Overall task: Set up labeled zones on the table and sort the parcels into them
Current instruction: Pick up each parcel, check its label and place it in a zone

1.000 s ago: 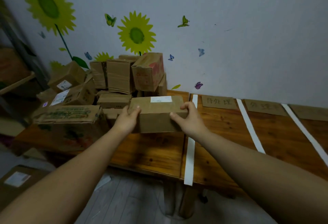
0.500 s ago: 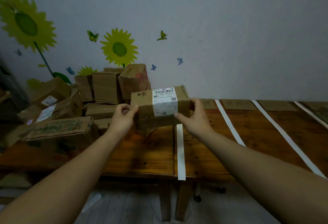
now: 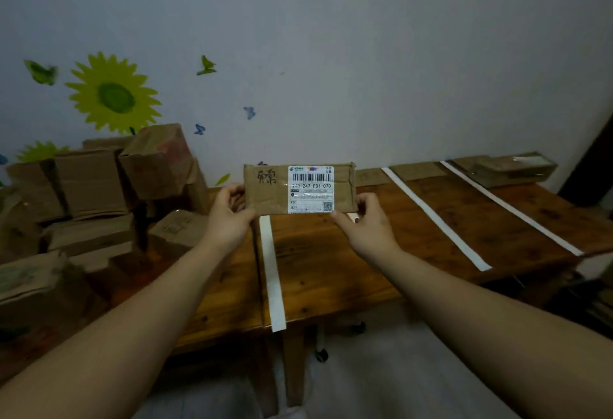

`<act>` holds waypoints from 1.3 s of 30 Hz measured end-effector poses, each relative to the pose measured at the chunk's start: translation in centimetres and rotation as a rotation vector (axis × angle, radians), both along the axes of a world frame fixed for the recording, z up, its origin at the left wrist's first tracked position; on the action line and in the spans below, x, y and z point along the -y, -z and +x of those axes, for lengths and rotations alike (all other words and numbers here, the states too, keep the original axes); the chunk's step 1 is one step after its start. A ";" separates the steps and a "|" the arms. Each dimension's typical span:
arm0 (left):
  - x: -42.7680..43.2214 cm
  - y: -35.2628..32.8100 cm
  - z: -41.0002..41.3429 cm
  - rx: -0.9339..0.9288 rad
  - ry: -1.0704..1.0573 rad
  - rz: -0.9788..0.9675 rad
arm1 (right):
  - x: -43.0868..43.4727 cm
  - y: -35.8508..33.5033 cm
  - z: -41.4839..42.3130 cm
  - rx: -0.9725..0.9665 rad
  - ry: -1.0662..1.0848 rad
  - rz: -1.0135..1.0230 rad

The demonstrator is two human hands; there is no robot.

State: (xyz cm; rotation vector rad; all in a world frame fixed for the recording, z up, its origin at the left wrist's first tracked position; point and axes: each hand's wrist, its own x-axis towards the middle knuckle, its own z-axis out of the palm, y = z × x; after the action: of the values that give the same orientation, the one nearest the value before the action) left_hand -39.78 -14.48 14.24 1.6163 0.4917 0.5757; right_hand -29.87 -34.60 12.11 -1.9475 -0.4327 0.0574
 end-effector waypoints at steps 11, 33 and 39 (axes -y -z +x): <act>19.9 0.8 18.0 -0.034 0.236 -0.006 | 21.4 -0.3 12.8 -0.020 0.205 0.053; 45.5 8.0 52.9 -0.131 0.564 0.033 | 46.9 5.0 42.0 -0.160 0.572 -0.048; 46.9 10.4 62.8 -0.344 0.531 0.084 | 48.5 7.5 52.7 -0.199 0.526 -0.165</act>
State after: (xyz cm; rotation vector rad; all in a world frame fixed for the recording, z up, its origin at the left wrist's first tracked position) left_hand 23.05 -61.37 3.81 1.8436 0.2676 -0.0835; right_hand 22.84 -83.15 4.58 -2.1357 0.2283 -0.0539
